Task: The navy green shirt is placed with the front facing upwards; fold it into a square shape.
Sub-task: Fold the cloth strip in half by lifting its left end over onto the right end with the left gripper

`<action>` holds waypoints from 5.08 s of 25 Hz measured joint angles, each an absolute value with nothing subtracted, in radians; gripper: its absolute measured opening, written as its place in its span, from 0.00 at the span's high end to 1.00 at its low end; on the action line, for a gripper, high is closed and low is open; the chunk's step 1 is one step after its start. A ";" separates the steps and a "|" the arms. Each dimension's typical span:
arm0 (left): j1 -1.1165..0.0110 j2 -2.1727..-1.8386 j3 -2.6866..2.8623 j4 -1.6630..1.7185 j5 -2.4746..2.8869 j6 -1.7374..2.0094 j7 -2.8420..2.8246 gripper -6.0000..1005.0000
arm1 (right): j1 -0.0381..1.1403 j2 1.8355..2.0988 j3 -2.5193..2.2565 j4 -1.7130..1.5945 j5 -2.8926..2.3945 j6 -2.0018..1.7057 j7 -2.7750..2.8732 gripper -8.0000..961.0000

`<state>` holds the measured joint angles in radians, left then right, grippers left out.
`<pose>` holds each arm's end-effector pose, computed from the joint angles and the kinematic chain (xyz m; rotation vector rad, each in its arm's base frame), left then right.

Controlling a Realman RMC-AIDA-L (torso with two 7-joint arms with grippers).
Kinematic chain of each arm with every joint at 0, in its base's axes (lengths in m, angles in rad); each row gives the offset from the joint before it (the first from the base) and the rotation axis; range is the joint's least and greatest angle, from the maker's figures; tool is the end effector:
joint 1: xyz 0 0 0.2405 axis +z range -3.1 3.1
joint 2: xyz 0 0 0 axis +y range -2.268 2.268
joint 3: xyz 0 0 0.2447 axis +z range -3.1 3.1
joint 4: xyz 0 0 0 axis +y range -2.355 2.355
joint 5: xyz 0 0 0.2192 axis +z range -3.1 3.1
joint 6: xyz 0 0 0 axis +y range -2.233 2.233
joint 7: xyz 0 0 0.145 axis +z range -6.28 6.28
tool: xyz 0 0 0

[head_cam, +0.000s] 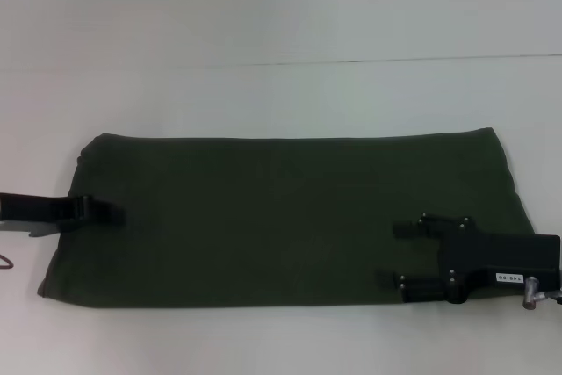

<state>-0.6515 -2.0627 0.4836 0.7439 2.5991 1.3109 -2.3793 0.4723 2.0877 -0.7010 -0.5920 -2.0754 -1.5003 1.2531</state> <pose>-0.3136 0.3696 0.0344 -2.0644 -1.7502 -0.2206 0.2901 0.3075 -0.0183 -2.7585 0.6149 0.5636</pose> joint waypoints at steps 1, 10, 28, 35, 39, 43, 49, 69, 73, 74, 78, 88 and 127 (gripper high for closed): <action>-0.651 -2.062 0.484 0.744 2.599 1.311 -2.379 0.42 | 0.472 2.088 -0.701 -0.592 -2.075 -1.500 1.254 0.06; -0.656 -2.061 0.489 0.752 2.598 1.318 -2.379 0.88 | 0.476 2.089 -0.701 -0.592 -2.075 -1.497 1.255 0.06; -0.586 -2.059 0.481 0.900 2.610 1.330 -2.406 0.90 | 0.495 2.089 -0.701 -0.583 -2.070 -1.472 1.255 0.07; -0.577 -2.059 0.479 0.934 2.600 1.344 -2.406 0.90 | 0.504 2.091 -0.701 -0.581 -2.069 -1.471 1.256 0.07; -0.578 -2.067 0.477 0.973 2.547 1.397 -2.407 0.90 | 0.504 2.092 -0.700 -0.580 -2.070 -1.455 1.256 0.07; -0.583 -2.072 0.478 0.991 2.448 1.475 -2.407 0.90 | 0.504 2.092 -0.700 -0.565 -2.069 -1.437 1.256 0.07; -0.593 -2.085 0.496 0.991 2.274 1.562 -2.403 0.90 | 0.512 2.092 -0.700 -0.540 -2.069 -1.409 1.248 0.07; -0.679 -2.172 0.995 0.857 1.980 1.227 -2.415 0.90 | 0.390 2.058 -0.567 -0.563 -2.067 -1.476 1.242 0.08; -0.684 -2.173 1.119 0.822 1.909 1.124 -2.415 0.89 | 0.360 2.055 -0.526 -0.578 -2.068 -1.497 1.225 0.09; -0.685 -2.173 1.147 0.815 1.890 1.100 -2.414 0.89 | 0.355 2.055 -0.517 -0.579 -2.068 -1.499 1.222 0.09; -0.686 -2.173 1.233 0.798 1.842 1.035 -2.409 0.88 | 0.346 2.053 -0.504 -0.581 -2.069 -1.504 1.221 0.10; -0.696 -2.177 1.390 0.777 1.763 0.936 -2.406 0.87 | 0.340 2.046 -0.485 -0.581 -2.073 -1.501 1.221 0.10; -0.689 -2.177 1.504 0.770 1.604 0.859 -2.398 0.82 | 0.344 2.048 -0.466 -0.581 -2.070 -1.486 1.221 0.10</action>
